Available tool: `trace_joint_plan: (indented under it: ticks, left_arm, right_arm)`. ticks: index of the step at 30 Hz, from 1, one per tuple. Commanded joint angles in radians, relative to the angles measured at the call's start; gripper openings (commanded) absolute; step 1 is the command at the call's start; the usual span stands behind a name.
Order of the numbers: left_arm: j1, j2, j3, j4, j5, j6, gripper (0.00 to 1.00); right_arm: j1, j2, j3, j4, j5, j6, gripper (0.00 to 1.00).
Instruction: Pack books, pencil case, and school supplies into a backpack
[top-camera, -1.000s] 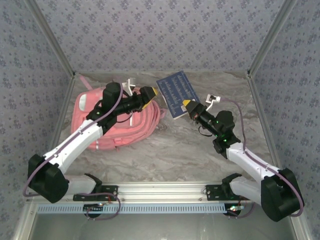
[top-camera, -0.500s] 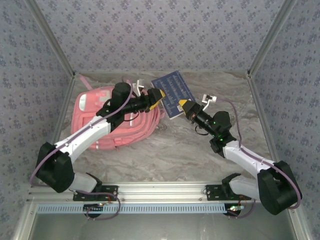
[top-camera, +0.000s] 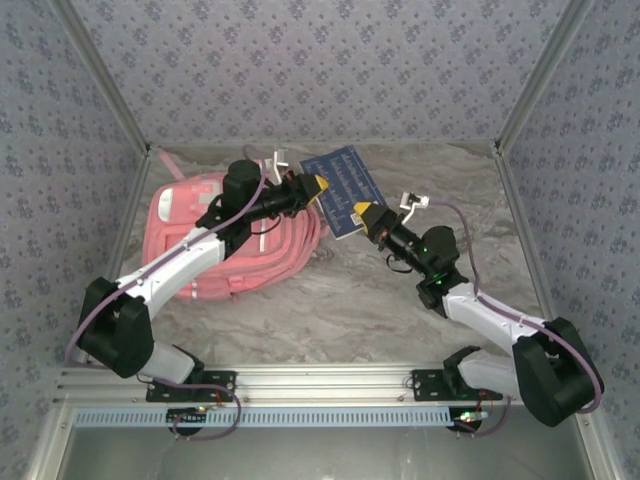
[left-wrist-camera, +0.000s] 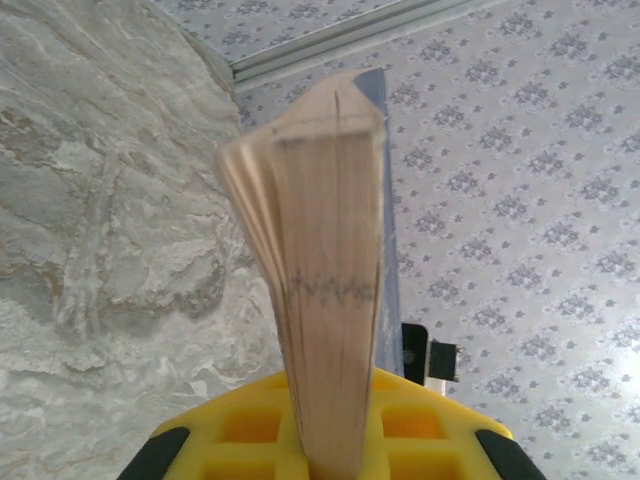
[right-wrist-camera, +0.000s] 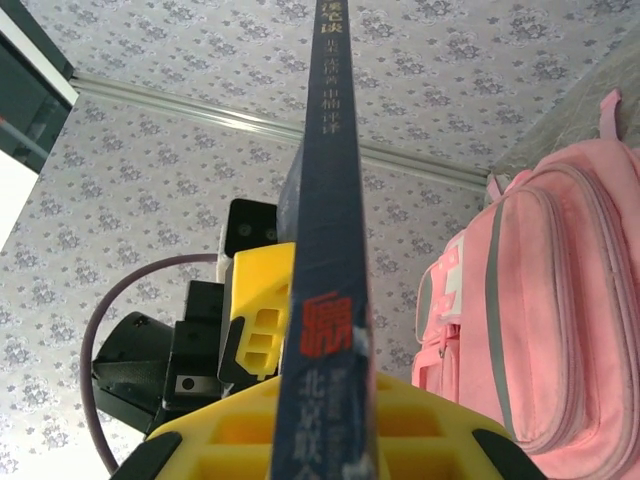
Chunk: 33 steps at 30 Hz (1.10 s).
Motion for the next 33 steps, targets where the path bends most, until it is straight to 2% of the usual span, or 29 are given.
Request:
trace_joint_plan:
  ticks: [1,2,4,6,9,12,18,24,29,33]
  left_arm:
    - [0.008,-0.045,-0.026,0.116,-0.017,-0.031,0.00]
    - [0.009,-0.046,-0.034,0.133,-0.024,-0.042,0.00]
    - [0.009,-0.056,-0.053,0.173,-0.044,-0.069,0.00]
    - [0.009,-0.072,-0.072,0.195,-0.075,-0.088,0.00]
    - [0.002,-0.096,-0.102,0.215,-0.128,-0.105,0.00]
    - [-0.009,-0.107,-0.119,0.238,-0.159,-0.113,0.00]
    - [-0.032,-0.105,-0.133,0.271,-0.181,-0.137,0.00]
    - [-0.051,-0.112,-0.142,0.254,-0.183,-0.119,0.00]
    - [-0.055,-0.128,-0.158,0.247,-0.192,-0.113,0.00]
    - [-0.068,-0.135,-0.154,0.227,-0.191,-0.097,0.00]
  right_arm:
    - [0.010,-0.046,0.009,-0.004,0.014,-0.037,0.04]
    - [0.014,-0.050,0.016,-0.017,0.011,-0.045,0.12]
    - [0.026,-0.069,0.027,-0.053,0.026,-0.064,0.41]
    - [0.046,-0.114,0.035,-0.125,0.066,-0.122,0.60]
    - [0.104,-0.184,0.030,-0.210,0.172,-0.207,0.72]
    - [0.131,-0.187,0.021,-0.186,0.204,-0.231,0.73]
    - [0.141,-0.061,-0.014,0.053,0.210,-0.127,0.73]
    - [0.155,-0.020,-0.024,0.124,0.235,-0.114,0.62]
    - [0.154,-0.049,-0.033,0.071,0.273,-0.131,0.58]
    - [0.153,-0.051,-0.028,0.046,0.287,-0.174,0.46]
